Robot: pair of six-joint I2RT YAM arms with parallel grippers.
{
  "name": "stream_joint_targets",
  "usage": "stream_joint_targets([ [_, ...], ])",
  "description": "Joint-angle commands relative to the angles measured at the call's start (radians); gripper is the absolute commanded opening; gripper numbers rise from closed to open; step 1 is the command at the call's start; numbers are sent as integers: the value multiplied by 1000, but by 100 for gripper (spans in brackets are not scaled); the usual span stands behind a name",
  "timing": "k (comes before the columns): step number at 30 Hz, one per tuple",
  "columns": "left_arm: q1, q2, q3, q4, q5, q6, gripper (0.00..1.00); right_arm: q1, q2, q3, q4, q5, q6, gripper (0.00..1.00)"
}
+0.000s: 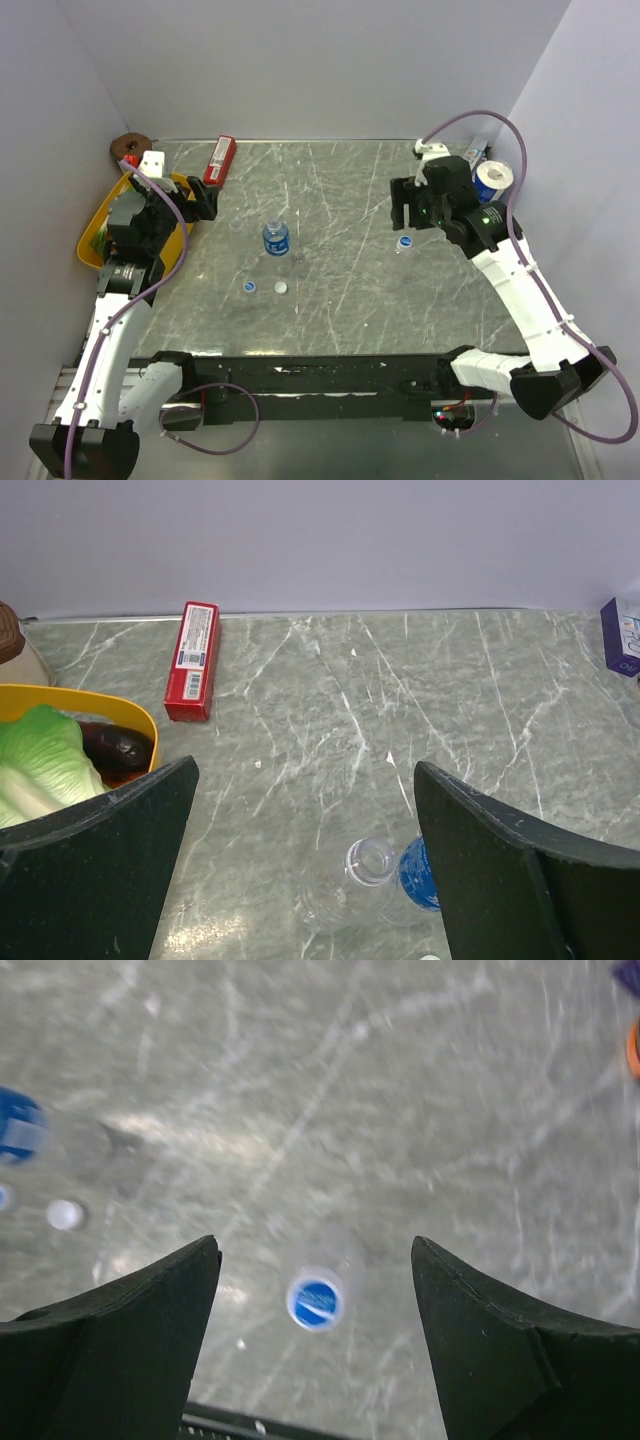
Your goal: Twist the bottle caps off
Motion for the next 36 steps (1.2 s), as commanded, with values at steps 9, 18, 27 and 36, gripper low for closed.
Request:
stream_joint_targets([
  [9, -8, -3, -5, 39, 21, 15, 96, -35, -24, -132, -46, -103, 50, 82],
  [18, -9, -6, -5, 36, 18, 18, 96, -35, 4, -191, 6, -64, 51, 62],
  [27, -9, -9, -6, 41, 13, 18, 96, -35, 10, -189, -11, -60, 51, 50],
  [36, -11, -16, -6, 44, 16, 15, 96, -37, 10, -217, 0, -58, 56, 45],
])
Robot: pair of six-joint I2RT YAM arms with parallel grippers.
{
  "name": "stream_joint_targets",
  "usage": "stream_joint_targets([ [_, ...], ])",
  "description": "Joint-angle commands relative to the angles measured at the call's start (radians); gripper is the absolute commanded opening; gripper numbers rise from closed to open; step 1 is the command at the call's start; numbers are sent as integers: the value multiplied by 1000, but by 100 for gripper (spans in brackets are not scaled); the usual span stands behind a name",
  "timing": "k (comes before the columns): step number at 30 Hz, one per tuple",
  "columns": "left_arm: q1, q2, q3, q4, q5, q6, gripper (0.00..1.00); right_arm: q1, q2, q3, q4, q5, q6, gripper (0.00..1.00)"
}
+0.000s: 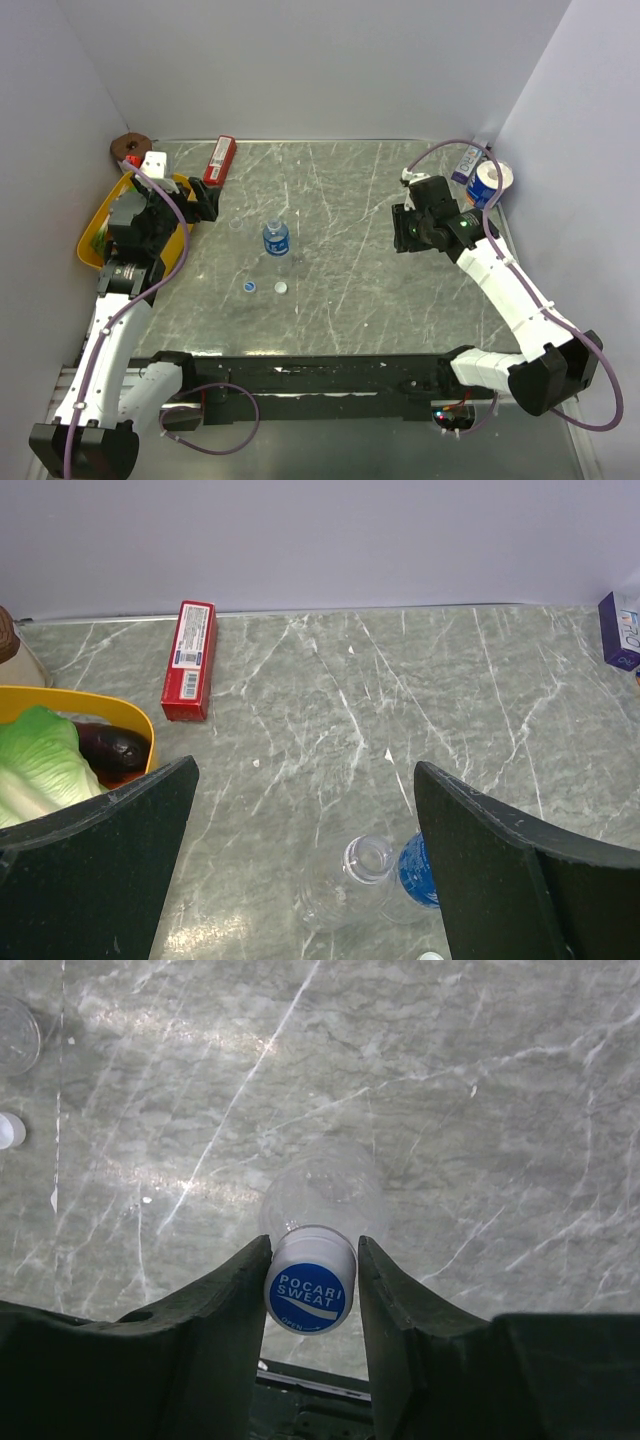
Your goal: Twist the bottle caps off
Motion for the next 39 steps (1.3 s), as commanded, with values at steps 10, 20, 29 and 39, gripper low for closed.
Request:
stream_joint_targets([
  [10, -7, -29, -6, 72, 106, 21, 96, -9, -12, 48, 6, -4, -3, 0],
  [20, -147, -14, 75, 119, 419, 90, 96, -4, 13, 397, -119, -230, -94, 0],
  [29, -306, 135, 293, 6, 832, 99, 96, -1, 53, 668, -236, -670, -158, 0],
  [39, -432, 270, 384, -161, 860, 196, 96, 20, 94, 696, -175, -883, -140, 0],
])
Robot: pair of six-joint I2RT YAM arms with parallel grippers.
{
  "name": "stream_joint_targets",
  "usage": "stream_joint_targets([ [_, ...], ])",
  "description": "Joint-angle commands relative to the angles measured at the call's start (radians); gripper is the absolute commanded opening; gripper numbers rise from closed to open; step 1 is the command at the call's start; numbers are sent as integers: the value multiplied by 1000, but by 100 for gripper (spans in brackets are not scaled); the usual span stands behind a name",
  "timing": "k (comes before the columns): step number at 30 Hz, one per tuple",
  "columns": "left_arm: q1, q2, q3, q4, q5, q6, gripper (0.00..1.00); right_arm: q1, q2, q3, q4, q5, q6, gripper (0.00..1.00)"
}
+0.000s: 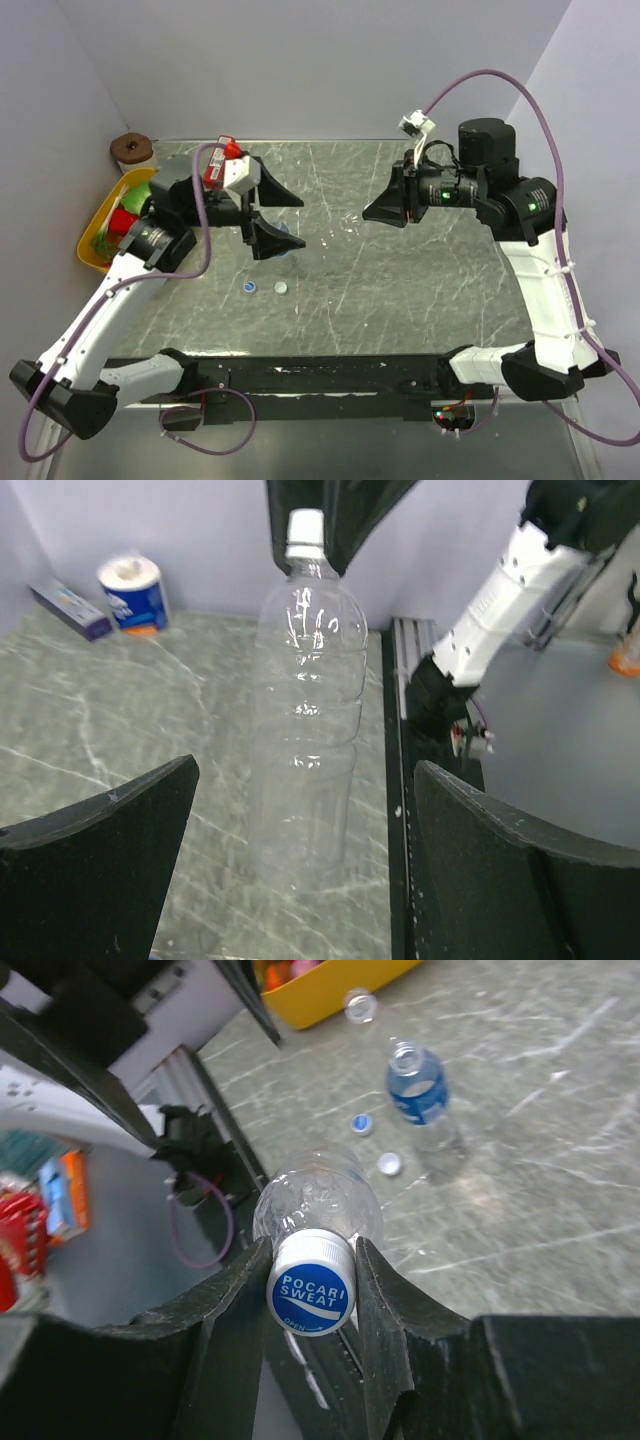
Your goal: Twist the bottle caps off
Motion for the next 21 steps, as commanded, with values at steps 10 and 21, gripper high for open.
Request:
stream_joint_targets([
  [10, -125, 107, 1, -100, 18, 90, 96, 103, 62, -12, 170, -81, 53, 0],
  [21, -149, 133, -38, -91, 15, 93, 99, 163, 107, -28, 262, -64, 61, 0],
])
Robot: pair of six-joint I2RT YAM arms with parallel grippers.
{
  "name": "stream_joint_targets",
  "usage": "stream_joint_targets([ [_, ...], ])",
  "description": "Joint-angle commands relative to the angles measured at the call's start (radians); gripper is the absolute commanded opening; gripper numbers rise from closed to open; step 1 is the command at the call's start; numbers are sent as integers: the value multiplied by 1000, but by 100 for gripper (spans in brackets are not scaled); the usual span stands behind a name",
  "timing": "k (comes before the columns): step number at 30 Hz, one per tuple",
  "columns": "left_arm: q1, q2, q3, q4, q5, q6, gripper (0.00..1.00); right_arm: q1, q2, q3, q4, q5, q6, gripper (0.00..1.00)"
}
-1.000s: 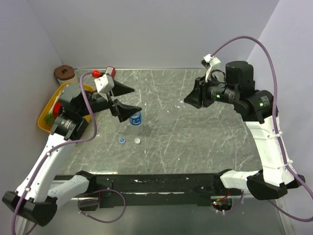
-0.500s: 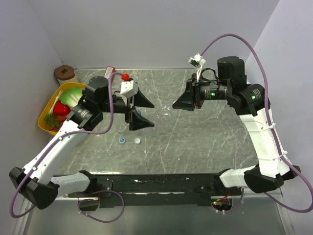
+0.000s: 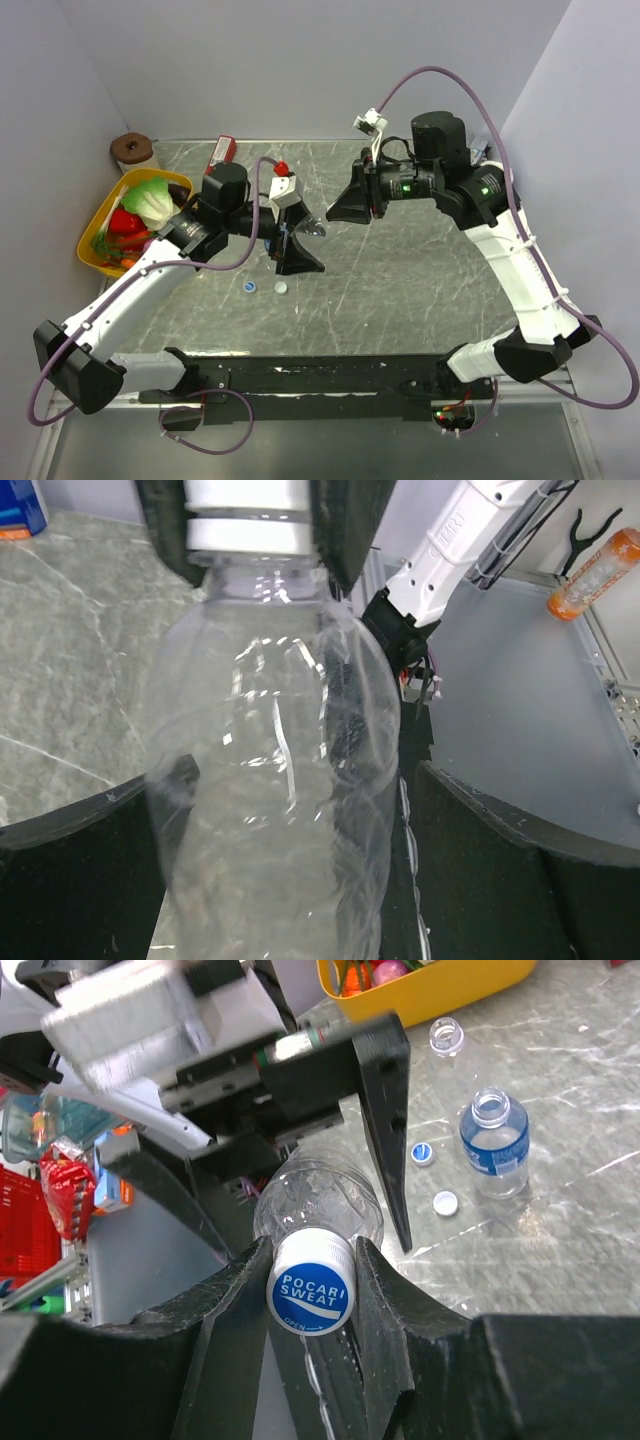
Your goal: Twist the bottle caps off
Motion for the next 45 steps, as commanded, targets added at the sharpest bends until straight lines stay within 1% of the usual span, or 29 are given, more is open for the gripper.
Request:
stream_joint_targets([
  [1, -6, -8, -12, 30, 31, 20, 96, 11, -2, -10, 89, 9, 6, 0],
  [2, -7, -9, -14, 25, 35, 23, 93, 11, -2, -17, 91, 16, 0, 0],
  [3, -5, -8, -14, 21, 39, 32, 88, 12, -8, -27, 103, 23, -5, 0],
  [5, -5, -3, -14, 13, 51, 37, 84, 12, -19, -62, 124, 31, -12, 0],
  [6, -6, 0, -11, 9, 54, 43, 77, 12, -27, -71, 138, 29, -14, 0],
  [8, -7, 7, -6, -4, 60, 49, 68, 12, -24, -74, 134, 29, -25, 0],
  [9, -7, 9, 0, -19, 58, 58, 60, 11, -17, -70, 126, 31, -31, 0],
  [10, -7, 11, 0, -21, 54, 60, 56, 12, -14, -67, 111, 34, -34, 0],
  [15, -6, 4, -3, -28, 17, 71, 48, 12, -10, -48, 82, 43, -61, 0],
  [18, -5, 0, -9, -18, 19, 65, 52, 12, -17, -60, 92, 40, -62, 3],
  [21, -7, 1, -3, -34, -9, 75, 52, 11, -19, -67, 103, 75, -40, 28],
  [22, -7, 3, -3, -45, -58, 77, 52, 9, -20, -68, 108, 86, -23, 44],
  [23, -7, 4, -1, -50, -96, 78, 52, 8, -25, -71, 120, 97, -17, 51],
  [24, -7, 6, 0, -54, -128, 78, 52, 9, -27, -73, 128, 100, -8, 56],
  [25, -5, 9, 0, -62, -183, 78, 52, 9, -30, -76, 138, 100, 10, 71],
  [27, -7, 9, -4, -57, -221, 65, 51, 8, -37, -91, 181, 109, 38, 75],
  [29, -6, 8, -10, -36, -277, 39, 51, 8, -54, -128, 232, 128, 112, 76],
  [31, -5, 6, -11, -31, -316, 28, 52, 8, -69, -159, 301, 184, 180, 76],
  [33, -5, -6, -18, -12, -363, 11, 52, 9, -91, -206, 333, 236, 211, 76],
  [34, -6, -12, -23, -2, -377, 5, 52, 12, -96, -220, 354, 291, 236, 74],
  [35, -5, -22, -27, 7, -395, -1, 53, 12, -105, -247, 371, 304, 247, 72],
  [36, -6, -26, -33, 13, -400, -4, 54, 14, -111, -263, 388, 310, 256, 71],
  [37, -7, -29, -35, 16, -403, -4, 54, 15, -116, -289, 429, 306, 276, 67],
  [40, -7, -32, -32, 7, -414, -4, 54, 28, -128, -317, 467, 310, 300, 60],
  [45, -8, -23, -24, -7, -420, 0, 53, 37, -151, -366, 569, 335, 343, 58],
])
